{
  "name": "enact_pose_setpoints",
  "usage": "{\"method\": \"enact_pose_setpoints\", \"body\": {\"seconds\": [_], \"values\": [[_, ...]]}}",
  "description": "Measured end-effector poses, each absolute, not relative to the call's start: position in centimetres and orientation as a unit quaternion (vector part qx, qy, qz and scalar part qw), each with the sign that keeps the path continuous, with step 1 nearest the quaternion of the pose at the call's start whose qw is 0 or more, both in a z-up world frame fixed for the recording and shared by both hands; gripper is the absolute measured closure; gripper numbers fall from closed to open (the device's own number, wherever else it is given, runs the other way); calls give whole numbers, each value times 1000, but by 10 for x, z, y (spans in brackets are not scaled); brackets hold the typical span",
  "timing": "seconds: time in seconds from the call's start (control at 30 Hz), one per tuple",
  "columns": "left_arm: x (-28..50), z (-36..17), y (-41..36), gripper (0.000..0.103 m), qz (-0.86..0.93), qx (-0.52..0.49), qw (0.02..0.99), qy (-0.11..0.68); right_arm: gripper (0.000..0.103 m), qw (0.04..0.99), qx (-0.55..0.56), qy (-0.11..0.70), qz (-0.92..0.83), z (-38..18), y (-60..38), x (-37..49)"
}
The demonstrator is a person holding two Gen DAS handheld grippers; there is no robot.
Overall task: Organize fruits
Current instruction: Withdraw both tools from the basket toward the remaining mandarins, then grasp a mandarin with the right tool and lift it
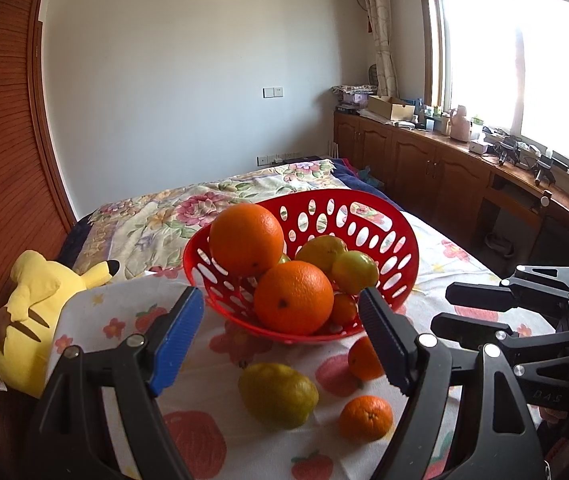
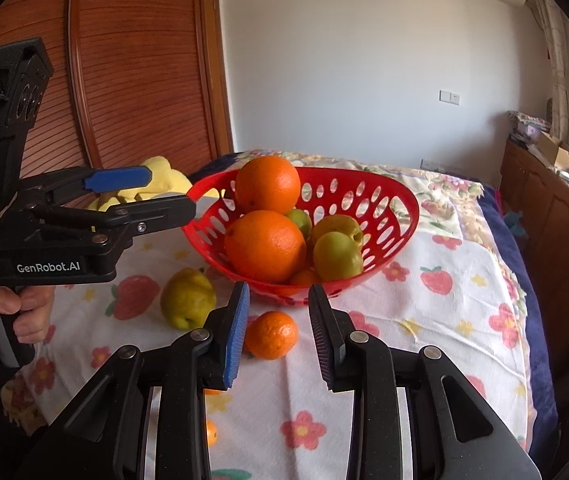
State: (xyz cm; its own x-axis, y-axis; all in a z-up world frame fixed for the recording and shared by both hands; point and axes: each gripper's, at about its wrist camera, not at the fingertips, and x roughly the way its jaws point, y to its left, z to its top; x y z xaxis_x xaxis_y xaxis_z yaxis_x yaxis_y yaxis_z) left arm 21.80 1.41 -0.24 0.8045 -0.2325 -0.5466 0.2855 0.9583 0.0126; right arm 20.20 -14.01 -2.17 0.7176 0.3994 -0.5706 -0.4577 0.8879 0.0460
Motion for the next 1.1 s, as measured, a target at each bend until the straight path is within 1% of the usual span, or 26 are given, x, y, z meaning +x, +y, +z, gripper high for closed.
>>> {"method": "enact_pose_setpoints", "body": {"seconds": [0.33, 0.4, 0.7, 1.1], "values": [[178, -37, 22, 23, -148, 22, 942, 302, 64, 920, -34, 315, 230, -45, -136, 173], [172, -45, 22, 23, -149, 16, 941, 305, 60, 917, -30, 321, 234, -51, -134, 167], [158, -78, 23, 23, -144, 6, 938, 315, 59, 900, -27, 355, 251, -82, -126, 154], [151, -90, 22, 23, -146, 12, 940, 307, 60, 889, -28, 376, 261, -102, -110, 144]]}}
